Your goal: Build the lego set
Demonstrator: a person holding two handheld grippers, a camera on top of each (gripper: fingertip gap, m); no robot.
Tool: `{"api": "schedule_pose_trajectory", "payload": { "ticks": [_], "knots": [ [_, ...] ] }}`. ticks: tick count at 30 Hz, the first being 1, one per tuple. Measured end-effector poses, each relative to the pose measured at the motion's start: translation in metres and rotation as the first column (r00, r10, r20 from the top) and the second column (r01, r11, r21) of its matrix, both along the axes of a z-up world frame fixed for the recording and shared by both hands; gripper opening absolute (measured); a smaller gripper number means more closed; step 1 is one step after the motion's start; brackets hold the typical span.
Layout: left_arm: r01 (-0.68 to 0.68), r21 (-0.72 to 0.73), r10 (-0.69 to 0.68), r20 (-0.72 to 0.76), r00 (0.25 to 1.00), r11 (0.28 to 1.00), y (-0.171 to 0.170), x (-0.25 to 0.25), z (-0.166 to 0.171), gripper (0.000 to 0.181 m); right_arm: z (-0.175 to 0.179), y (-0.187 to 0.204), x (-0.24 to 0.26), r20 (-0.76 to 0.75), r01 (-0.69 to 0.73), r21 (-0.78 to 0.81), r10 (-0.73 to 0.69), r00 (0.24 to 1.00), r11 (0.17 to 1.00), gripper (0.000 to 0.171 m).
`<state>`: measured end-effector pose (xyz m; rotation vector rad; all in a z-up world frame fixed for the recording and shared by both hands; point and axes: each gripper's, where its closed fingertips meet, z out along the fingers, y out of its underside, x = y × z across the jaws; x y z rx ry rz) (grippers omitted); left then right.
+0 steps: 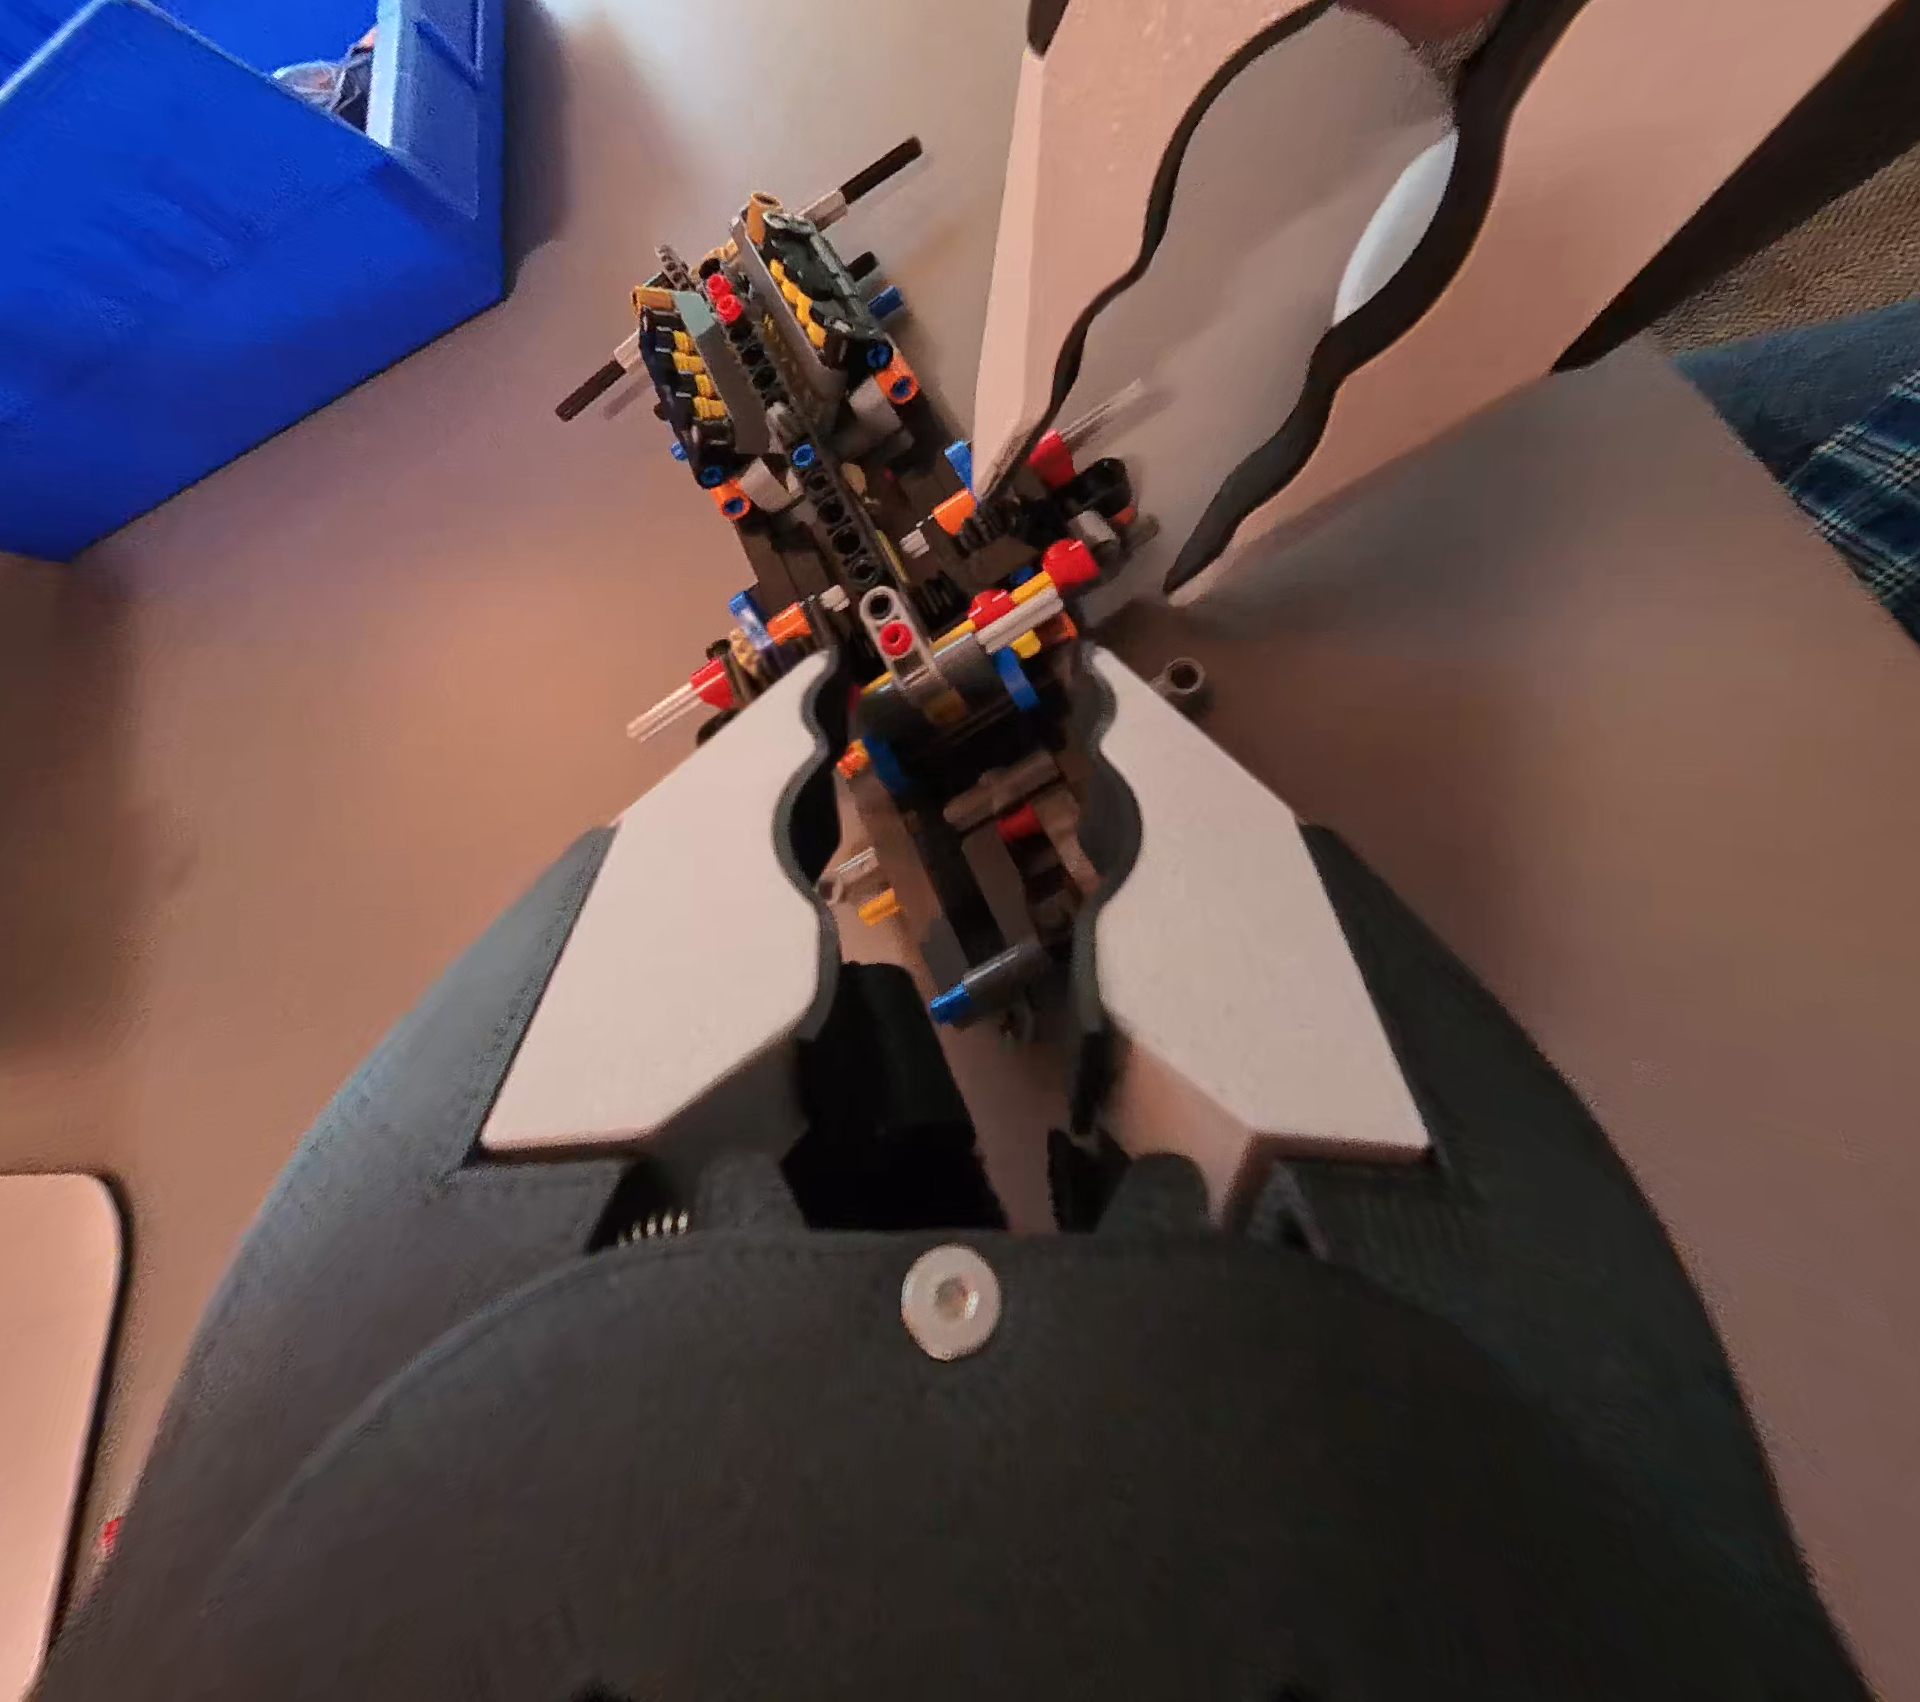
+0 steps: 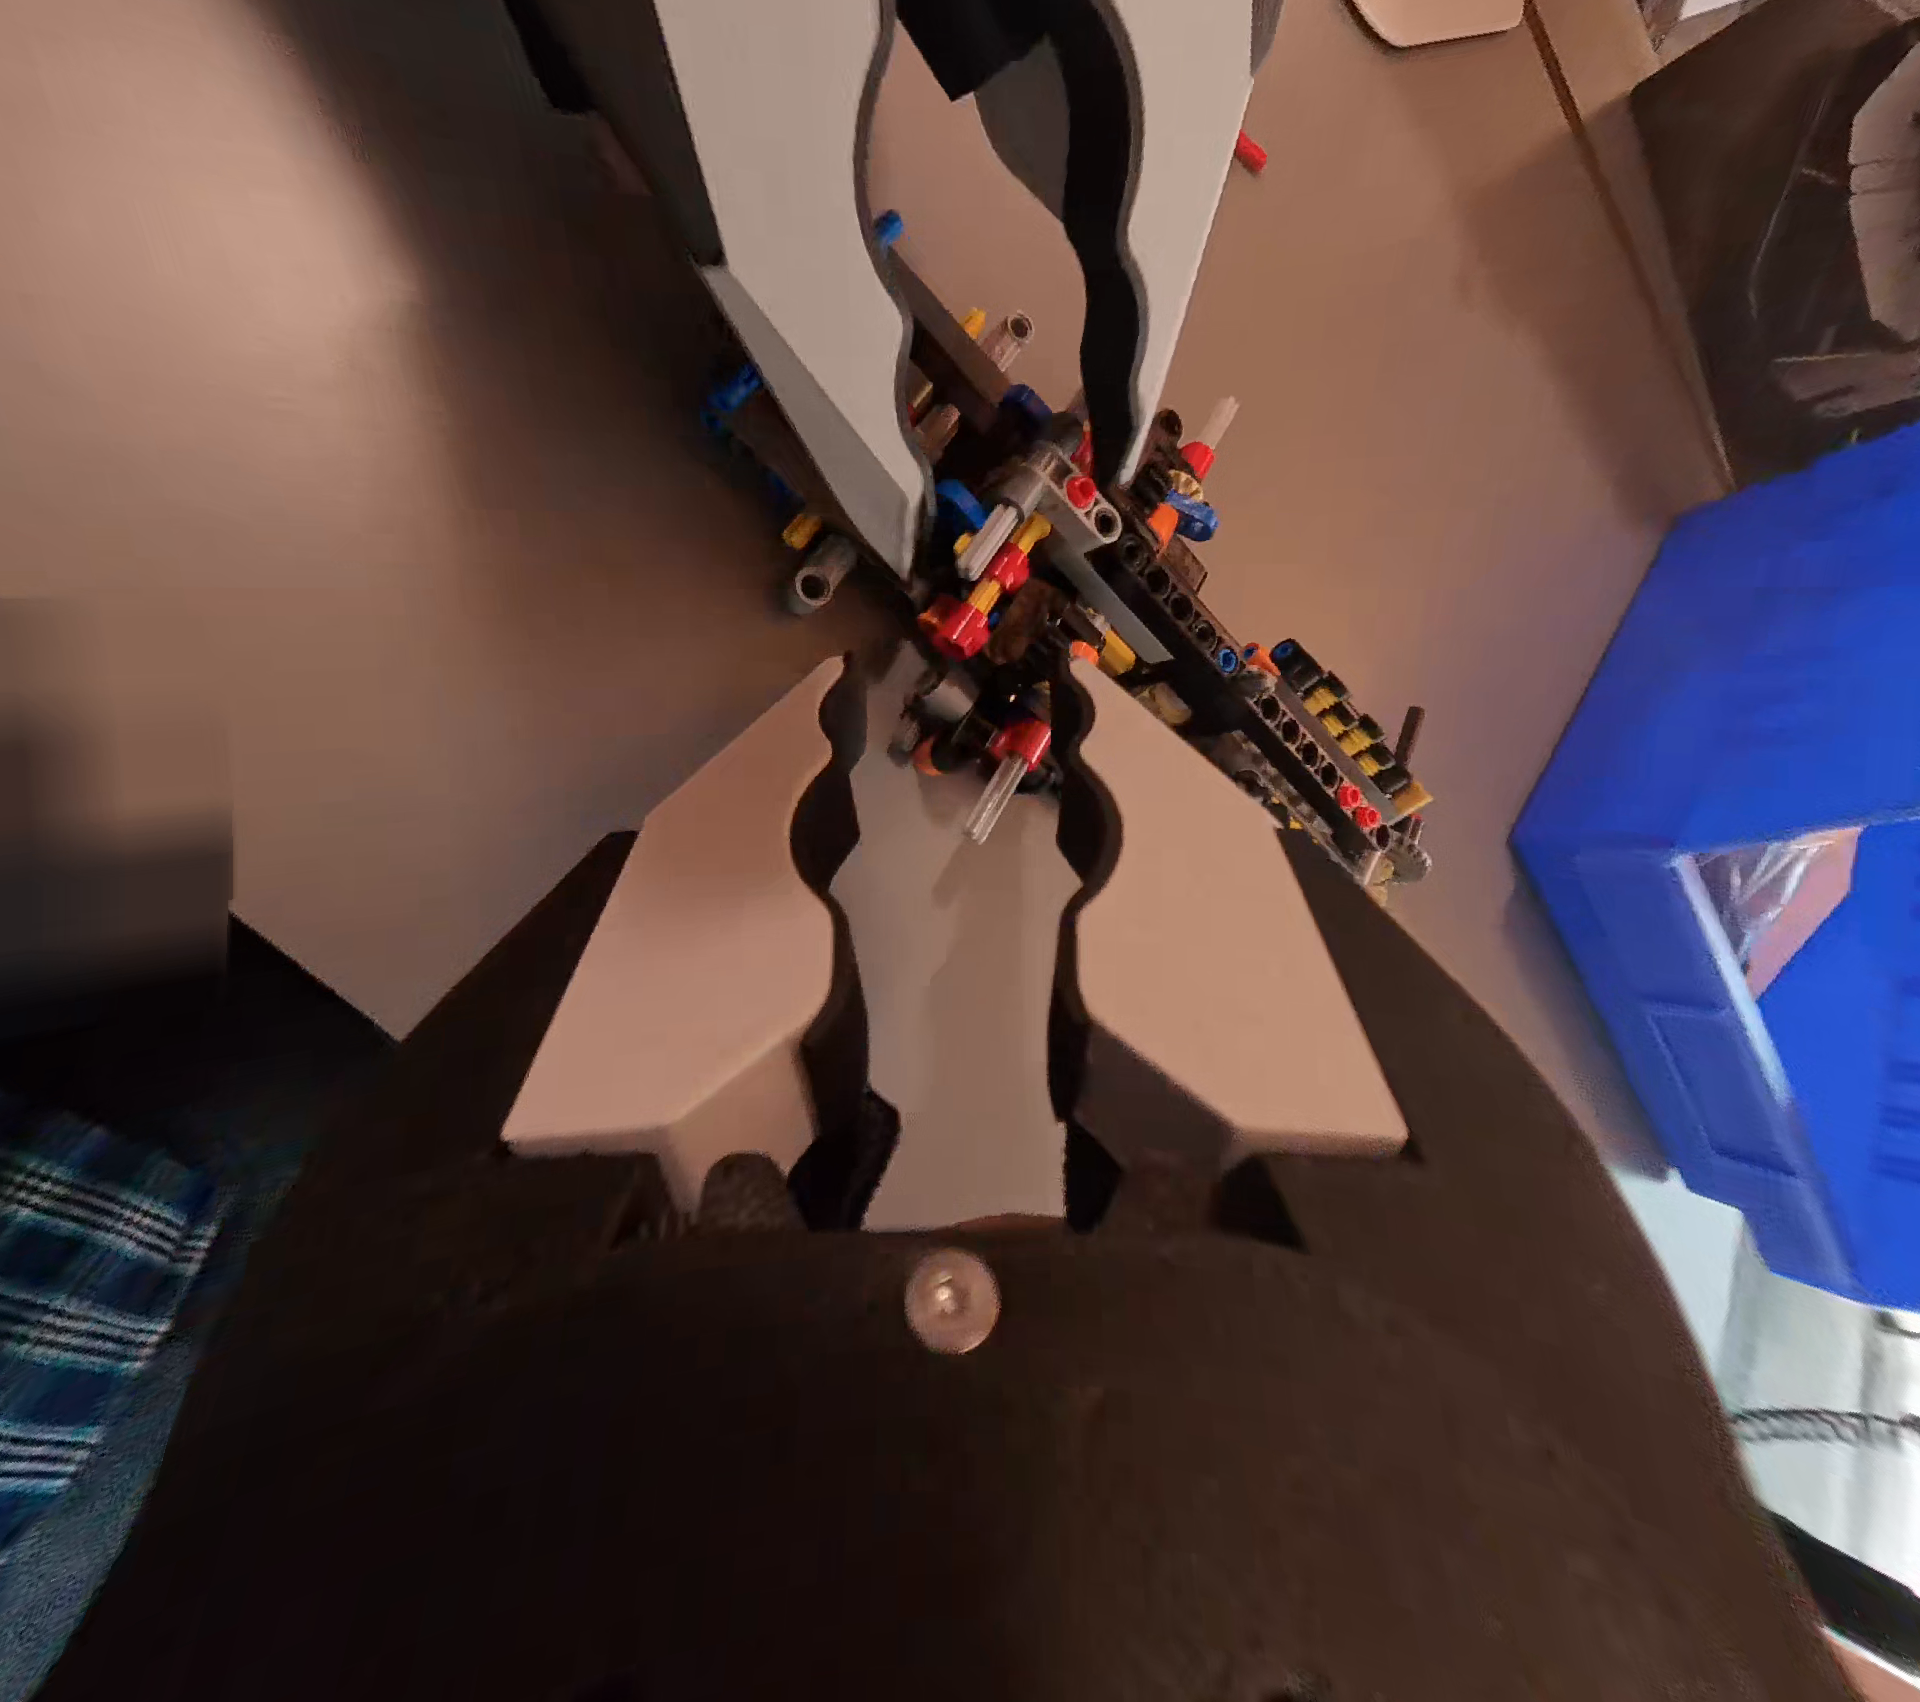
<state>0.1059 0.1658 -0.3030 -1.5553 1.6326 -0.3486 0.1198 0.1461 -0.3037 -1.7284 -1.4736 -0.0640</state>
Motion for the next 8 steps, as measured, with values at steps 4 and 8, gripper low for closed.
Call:
{"api": "schedule_pose_trajectory", "payload": {
  "ticks": [4, 8],
  "knots": [
    [-0.007, 0.010, 0.007, 0.021, 1.000, 1.000, 0.0025, 0.0023, 0.0004, 0.038, -0.0017, 0.0021, 0.0015, 0.048, -0.020, 0.040, 0.018, 0.999, 0.999, 0.033],
    [-0.006, -0.006, 0.006, 0.037, 0.999, 1.000, 0.0042, 0.0026, 0.0008, 0.035, -0.0022, 0.0051, 0.0021, 0.102, -0.038, 0.104, 0.027, 0.994, 0.994, 0.031]
  ]
}}
